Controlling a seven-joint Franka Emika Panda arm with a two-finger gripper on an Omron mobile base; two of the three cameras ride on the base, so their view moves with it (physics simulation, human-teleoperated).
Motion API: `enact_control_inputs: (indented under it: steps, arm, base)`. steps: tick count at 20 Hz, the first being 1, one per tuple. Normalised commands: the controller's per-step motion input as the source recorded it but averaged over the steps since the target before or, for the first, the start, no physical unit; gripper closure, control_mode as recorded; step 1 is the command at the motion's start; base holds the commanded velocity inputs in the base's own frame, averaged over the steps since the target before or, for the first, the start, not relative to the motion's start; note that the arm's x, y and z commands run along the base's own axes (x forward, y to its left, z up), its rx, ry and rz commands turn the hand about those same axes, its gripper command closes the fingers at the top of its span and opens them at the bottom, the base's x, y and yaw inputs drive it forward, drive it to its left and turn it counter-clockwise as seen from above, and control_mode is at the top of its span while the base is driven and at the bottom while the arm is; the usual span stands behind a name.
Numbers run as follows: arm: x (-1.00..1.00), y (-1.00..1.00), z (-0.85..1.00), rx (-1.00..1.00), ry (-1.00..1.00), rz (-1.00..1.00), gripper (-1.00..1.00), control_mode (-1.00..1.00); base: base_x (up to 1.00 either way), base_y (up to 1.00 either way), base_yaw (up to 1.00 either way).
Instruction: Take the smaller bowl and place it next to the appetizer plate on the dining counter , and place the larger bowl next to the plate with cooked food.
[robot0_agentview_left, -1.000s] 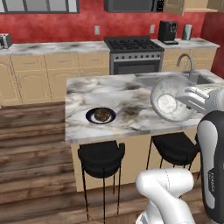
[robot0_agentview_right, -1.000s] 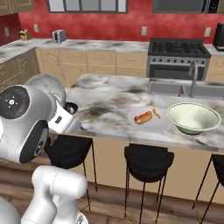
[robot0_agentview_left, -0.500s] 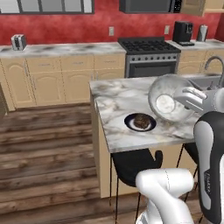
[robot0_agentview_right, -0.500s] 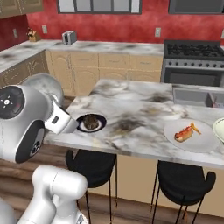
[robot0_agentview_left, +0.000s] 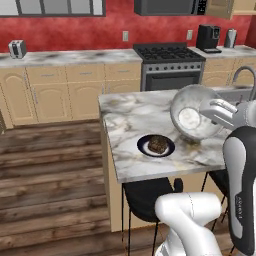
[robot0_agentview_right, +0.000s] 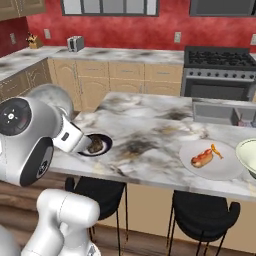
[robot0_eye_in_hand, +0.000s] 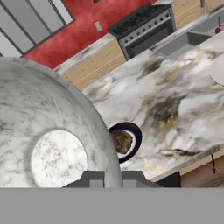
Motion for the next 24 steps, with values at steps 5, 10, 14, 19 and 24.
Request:
enact_control_inputs:
  steps: [5, 10, 14, 19, 24]
  arm:
    - [0.06, -0.05, 0.00, 0.00, 0.04, -0.01, 1.00, -1.00]
    - [0.26, -0.22, -0.02, 0.00, 0.32, -0.07, 1.00, -1.00]
    - [0.02, -0.09, -0.30, 0.00, 0.32, -0.08, 1.00, -1.00]
    - [0.02, -0.10, -0.56, 0.00, 0.33, -0.03, 1.00, -1.00]
    - [0.07, -0.26, -0.42, 0.00, 0.20, -0.04, 1.00, -1.00]
  base:
    - [0.30, -0.24, -0.01]
    - [0.00, 0.00, 0.00]
    - [0.00, 0.00, 0.00]
    - [0.00, 0.00, 0.00]
    - [0.00, 0.00, 0.00]
